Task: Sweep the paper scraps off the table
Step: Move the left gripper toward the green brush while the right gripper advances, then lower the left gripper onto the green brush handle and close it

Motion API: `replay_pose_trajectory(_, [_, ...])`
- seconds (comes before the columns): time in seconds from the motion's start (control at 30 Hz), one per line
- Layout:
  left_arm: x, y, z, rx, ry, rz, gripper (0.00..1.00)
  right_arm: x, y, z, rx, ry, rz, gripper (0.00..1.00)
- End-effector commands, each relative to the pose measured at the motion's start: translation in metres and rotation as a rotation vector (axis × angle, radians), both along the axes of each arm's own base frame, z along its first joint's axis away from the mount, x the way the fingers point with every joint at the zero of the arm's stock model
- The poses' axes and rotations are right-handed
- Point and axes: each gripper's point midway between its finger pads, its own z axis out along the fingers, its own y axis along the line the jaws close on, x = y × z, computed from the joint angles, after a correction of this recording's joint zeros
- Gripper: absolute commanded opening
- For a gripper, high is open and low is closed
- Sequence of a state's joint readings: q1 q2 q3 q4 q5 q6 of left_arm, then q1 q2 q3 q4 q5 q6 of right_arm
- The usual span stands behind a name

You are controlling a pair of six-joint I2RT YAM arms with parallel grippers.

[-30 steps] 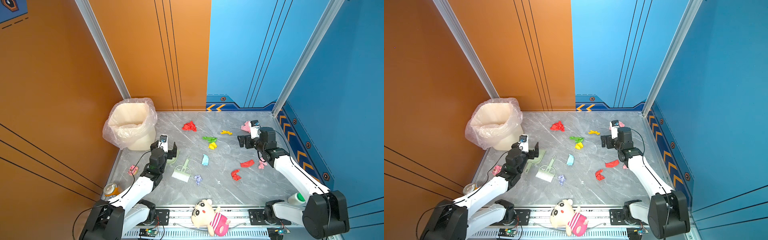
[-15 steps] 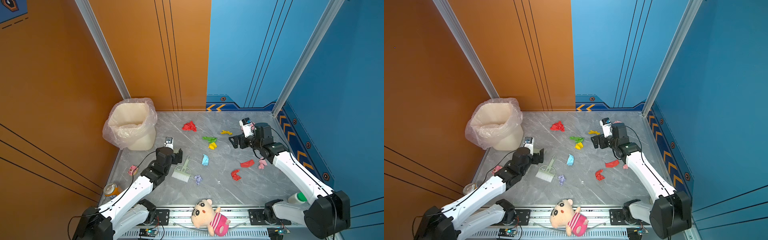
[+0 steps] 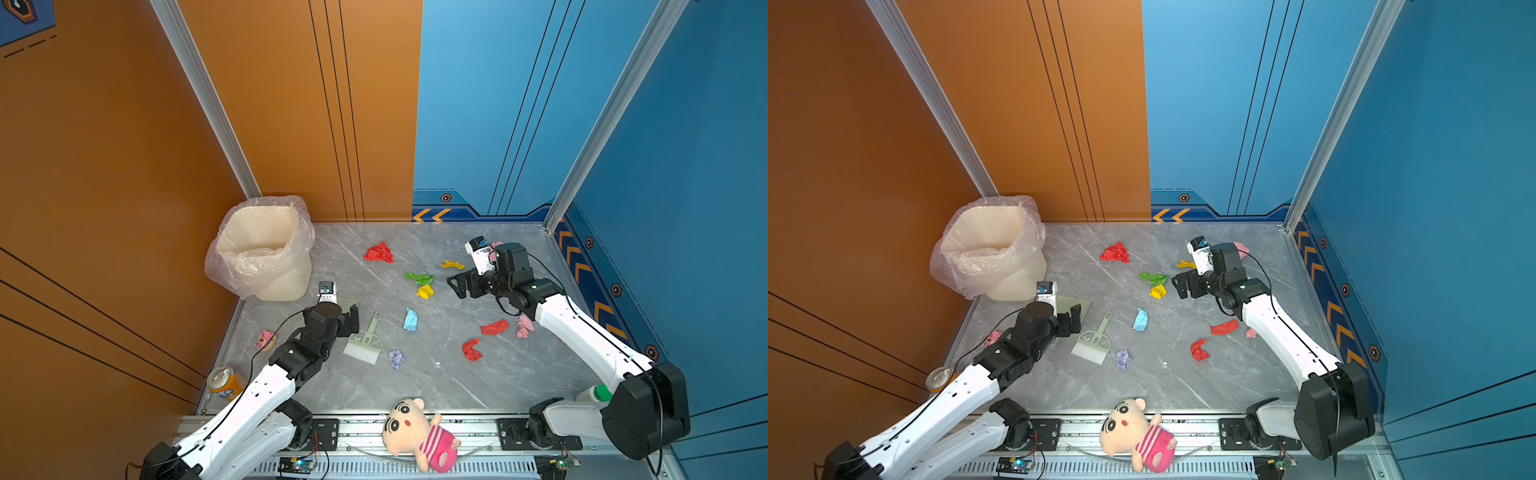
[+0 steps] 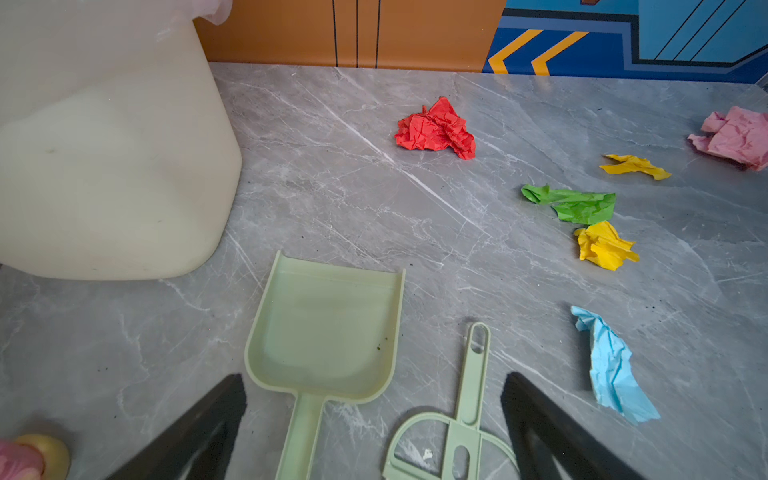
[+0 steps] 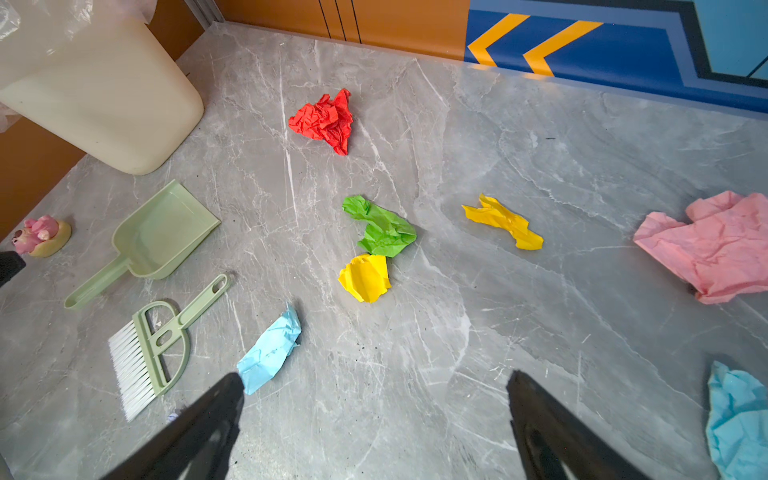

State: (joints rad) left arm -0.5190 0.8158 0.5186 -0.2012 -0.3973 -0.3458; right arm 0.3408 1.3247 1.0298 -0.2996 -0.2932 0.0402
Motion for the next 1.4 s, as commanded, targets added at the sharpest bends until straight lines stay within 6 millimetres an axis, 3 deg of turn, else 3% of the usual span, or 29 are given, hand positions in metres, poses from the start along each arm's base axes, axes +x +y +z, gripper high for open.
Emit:
replay_pose_trajectory(0.0, [-0.011, 0.003, -0.007, 0.008, 0.04, -0.001, 0.98, -0.001, 0.009, 0.007, 0.005, -0.006, 0.039, 1.0])
replay_pose_trajectory(0.43, [-0.013, -0.007, -0.01, -0.001, 0.097, -0.033, 0.98, -0.012, 0.024, -0.001, -0.009, 0.015, 0.11, 1.0])
replay_pose_trajectory(1.0, [-0.017, -0.047, -0.025, 0.014, 0.202, -0.151, 0.98, -0.017, 0.031, -0.013, -0.03, 0.046, 0.135, 1.0])
replay_pose_trajectory(1.37, [-0.018, -0.07, -0.048, 0.112, 0.344, -0.219, 0.98, -0.016, 0.036, -0.018, -0.039, 0.06, 0.145, 1.0])
